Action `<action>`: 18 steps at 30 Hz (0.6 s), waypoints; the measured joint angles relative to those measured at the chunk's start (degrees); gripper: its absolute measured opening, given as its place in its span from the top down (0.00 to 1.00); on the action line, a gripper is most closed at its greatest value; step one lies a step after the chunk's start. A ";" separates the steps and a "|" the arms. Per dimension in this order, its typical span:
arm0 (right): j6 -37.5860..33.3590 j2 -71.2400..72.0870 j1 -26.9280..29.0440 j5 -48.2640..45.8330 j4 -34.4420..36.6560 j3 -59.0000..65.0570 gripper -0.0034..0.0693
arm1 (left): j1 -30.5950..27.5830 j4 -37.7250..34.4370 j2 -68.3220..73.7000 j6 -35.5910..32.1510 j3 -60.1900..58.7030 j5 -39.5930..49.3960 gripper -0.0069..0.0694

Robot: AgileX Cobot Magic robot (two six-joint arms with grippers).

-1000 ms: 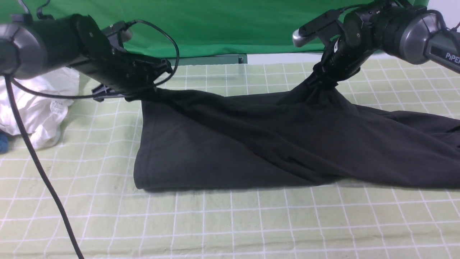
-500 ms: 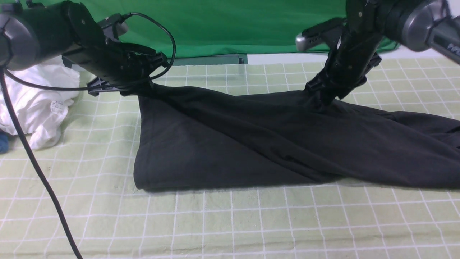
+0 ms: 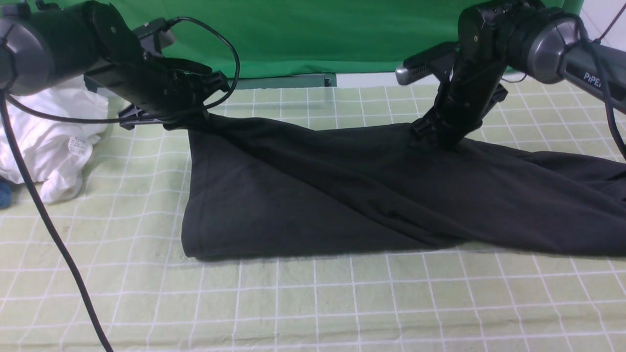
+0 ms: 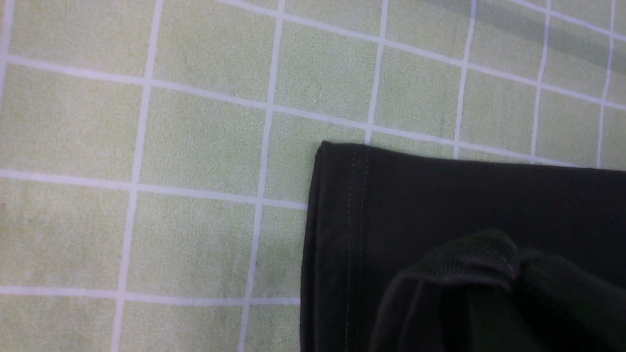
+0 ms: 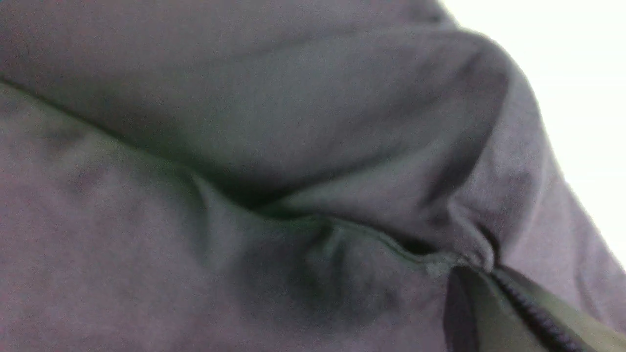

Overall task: Fold a long-sleeved shirt over a green coffee tablecloth.
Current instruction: 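Fold the black garment in half by bringing its near edge over to the far edge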

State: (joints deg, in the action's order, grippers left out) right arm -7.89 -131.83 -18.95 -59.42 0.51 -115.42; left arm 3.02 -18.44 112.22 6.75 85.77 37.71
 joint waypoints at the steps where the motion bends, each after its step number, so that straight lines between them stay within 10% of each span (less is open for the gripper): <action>1: -0.06 0.00 0.00 -0.37 0.00 -0.97 0.95 | -0.16 0.00 0.00 0.00 0.28 0.00 0.88; 18: 0.32 -1.94 3.12 5.85 0.15 -5.02 0.95 | -0.21 1.14 1.28 -1.24 0.45 -5.60 0.88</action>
State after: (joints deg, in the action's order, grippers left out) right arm -7.57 -133.77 -15.83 -53.57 0.66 -120.45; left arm 2.80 -17.31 113.49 5.51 86.23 32.11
